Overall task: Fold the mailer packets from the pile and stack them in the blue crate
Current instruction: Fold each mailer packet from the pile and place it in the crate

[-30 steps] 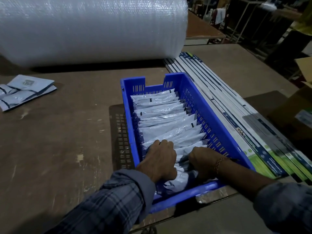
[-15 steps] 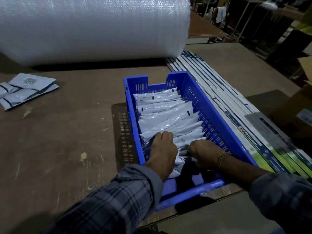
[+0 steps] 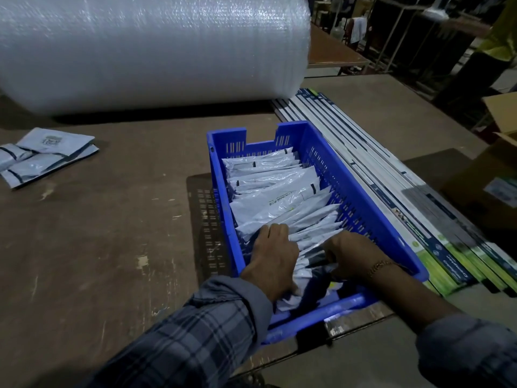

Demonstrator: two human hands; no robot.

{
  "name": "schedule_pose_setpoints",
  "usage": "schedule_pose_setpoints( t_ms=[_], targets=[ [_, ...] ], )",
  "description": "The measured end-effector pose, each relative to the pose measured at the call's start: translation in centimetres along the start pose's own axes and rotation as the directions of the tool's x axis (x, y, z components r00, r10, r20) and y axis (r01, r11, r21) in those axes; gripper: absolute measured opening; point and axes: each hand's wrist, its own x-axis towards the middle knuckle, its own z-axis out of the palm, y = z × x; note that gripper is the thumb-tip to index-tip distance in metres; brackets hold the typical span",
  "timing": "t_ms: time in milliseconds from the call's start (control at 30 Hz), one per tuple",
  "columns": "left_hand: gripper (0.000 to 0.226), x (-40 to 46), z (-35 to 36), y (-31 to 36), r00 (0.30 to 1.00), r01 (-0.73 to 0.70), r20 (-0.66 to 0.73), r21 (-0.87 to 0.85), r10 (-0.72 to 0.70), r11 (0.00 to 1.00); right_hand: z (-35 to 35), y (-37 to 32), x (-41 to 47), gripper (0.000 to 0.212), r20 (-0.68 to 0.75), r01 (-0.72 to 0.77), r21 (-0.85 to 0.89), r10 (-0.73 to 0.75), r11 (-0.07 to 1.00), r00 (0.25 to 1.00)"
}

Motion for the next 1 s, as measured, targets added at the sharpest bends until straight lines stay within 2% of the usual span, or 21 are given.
schedule_pose_setpoints(
  t_ms=[67,167,233,300,400,533,633,733,800,900,967,1000],
  targets=[
    [0.089,-0.1,-0.3,-0.3,0.985,0.063,-0.150,-0.160,-0.088,0.985,0.0,0.0,-0.4,0.026,-0.012,-0.023,0.007,0.023,1.000,1.000],
    [0.072,1.7,-1.4,-1.3,0.900,0.133,-0.328,-0.420,-0.287,0.898,0.2,-0.6,-0.9,0.024,-0.002,-0.052,-0.039,0.052,0.998,0.999],
    [0.066,3.4,-1.8,-2.7,0.894,0.205,-0.280,-0.438,-0.349,0.875,0.2,-0.8,-0.9,0.024,0.003,-0.052,-0.074,0.052,0.996,0.999],
    [0.080,4.8,-1.3,-4.0,0.934,0.260,-0.141,-0.364,-0.329,0.894,0.1,-1.0,-0.8,0.027,0.010,-0.050,-0.087,0.051,0.995,0.999],
    [0.087,5.5,-0.4,-4.5,0.963,0.254,0.032,-0.441,-0.268,0.861,0.1,-1.0,-0.8,0.031,0.002,-0.047,-0.109,0.048,0.993,0.999],
    [0.084,5.4,-0.2,-3.8,0.992,0.130,0.045,-0.338,-0.122,0.932,0.1,-1.2,-0.9,0.036,0.016,-0.050,-0.106,0.052,0.993,0.999],
    [0.084,5.4,0.0,-3.7,0.994,0.092,0.081,-0.242,-0.074,0.966,-0.2,-1.3,-1.2,0.038,0.027,-0.066,-0.071,0.068,0.995,0.997],
    [0.081,5.6,0.8,-3.5,0.994,0.051,0.108,-0.175,-0.032,0.983,-0.4,-1.1,-1.7,0.038,0.046,-0.124,0.014,0.123,0.992,0.991],
    [0.082,5.6,1.2,-3.6,0.994,0.040,0.108,-0.185,-0.020,0.982,-0.5,-1.0,-2.2,0.030,-0.003,-0.172,0.106,0.173,0.979,0.985],
    [0.082,5.4,0.5,-3.7,0.998,0.064,0.007,-0.231,-0.064,0.971,-1.0,-1.6,-2.7,0.028,-0.158,-0.206,0.229,0.245,0.951,0.957],
    [0.071,5.1,-0.8,-3.6,0.973,0.081,-0.172,-0.362,-0.152,0.929,-1.8,-2.7,-2.8,0.031,-0.264,-0.185,0.274,0.258,0.944,0.929],
    [0.062,4.8,-1.6,-3.6,0.929,0.069,-0.290,-0.471,-0.229,0.879,-2.3,-3.3,-2.8,0.032,-0.308,-0.174,0.290,0.264,0.941,0.914]
  ],
)
